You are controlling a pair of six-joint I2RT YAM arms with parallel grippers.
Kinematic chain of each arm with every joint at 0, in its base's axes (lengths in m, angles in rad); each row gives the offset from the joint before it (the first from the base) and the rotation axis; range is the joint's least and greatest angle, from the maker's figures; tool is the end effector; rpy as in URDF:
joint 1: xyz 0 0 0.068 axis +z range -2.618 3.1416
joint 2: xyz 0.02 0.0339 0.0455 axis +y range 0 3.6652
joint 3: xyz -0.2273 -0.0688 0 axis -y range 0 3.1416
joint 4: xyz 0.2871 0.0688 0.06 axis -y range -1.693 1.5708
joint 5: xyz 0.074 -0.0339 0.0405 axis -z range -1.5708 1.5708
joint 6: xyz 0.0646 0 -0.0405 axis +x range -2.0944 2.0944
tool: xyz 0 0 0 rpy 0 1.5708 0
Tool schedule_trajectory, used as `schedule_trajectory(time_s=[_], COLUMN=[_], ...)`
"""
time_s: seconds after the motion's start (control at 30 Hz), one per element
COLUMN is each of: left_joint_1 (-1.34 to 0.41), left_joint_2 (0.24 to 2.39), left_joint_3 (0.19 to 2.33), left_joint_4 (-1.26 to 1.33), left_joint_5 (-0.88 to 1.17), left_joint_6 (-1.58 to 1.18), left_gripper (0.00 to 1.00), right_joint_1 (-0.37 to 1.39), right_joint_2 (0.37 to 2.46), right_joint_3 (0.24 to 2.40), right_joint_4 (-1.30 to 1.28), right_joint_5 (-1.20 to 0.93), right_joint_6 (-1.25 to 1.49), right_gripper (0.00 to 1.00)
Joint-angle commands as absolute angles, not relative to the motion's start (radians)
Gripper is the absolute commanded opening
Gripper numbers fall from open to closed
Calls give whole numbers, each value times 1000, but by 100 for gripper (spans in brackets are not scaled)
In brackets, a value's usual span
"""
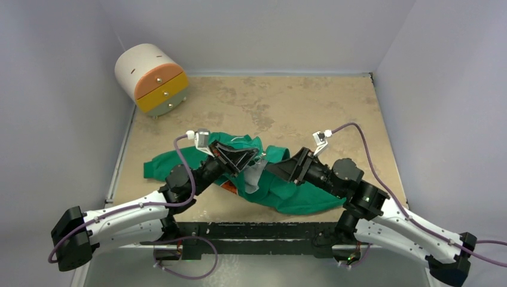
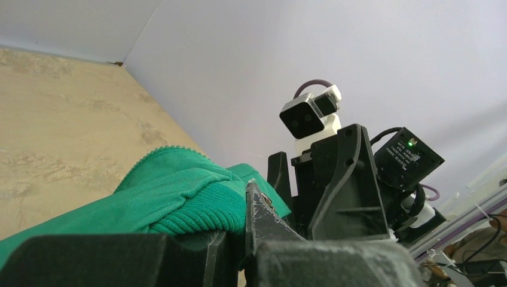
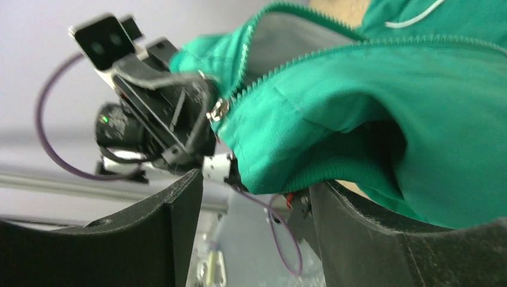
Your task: Zip up the jacket
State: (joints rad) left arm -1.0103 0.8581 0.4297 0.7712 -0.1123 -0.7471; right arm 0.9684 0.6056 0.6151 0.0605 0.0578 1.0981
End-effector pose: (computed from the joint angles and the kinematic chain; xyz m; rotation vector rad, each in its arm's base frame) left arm 0.1590 -0.2398 0.2672 0.0712 1.3666 -1.4410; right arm 0.1491 0.2103 0.3153 0.1658 1.7243 1.5695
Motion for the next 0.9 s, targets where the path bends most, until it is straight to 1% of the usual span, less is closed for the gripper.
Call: schedule_trajectory(time_s=[0.0, 0.17, 0.3, 0.43, 0.57, 0.67, 0.87], left_joint_1=[-1015, -1015, -1015, -1015, -1016, -1016, -1015], left_joint_2=[835, 833, 830, 826, 823, 832, 859], left_joint_3=[472, 476, 493, 526, 596, 654, 767], left_joint_4=[796, 777, 739, 653, 486, 368, 138], left_joint_5=[-112, -112, -117, -142, -226, -265, -343], left_joint_6=[-714, -707, -710, -722, -741, -754, -808], left_gripper=[0, 0, 0, 0, 0, 0, 0], right_joint_1=[968, 968, 967, 969, 968, 969, 969], right_joint_2=[585, 612, 677, 767, 820, 802, 712], right_joint_3=[685, 781, 869, 956, 990, 941, 836], right_joint_4=[-55, -81, -101, -148, -151, -43, 167], right_joint_5=[-129, -309, -379, -336, -192, -156, -201], right_joint_6=[959, 750, 572, 382, 219, 94, -124], right_gripper=[68, 68, 67, 67, 67, 67, 67])
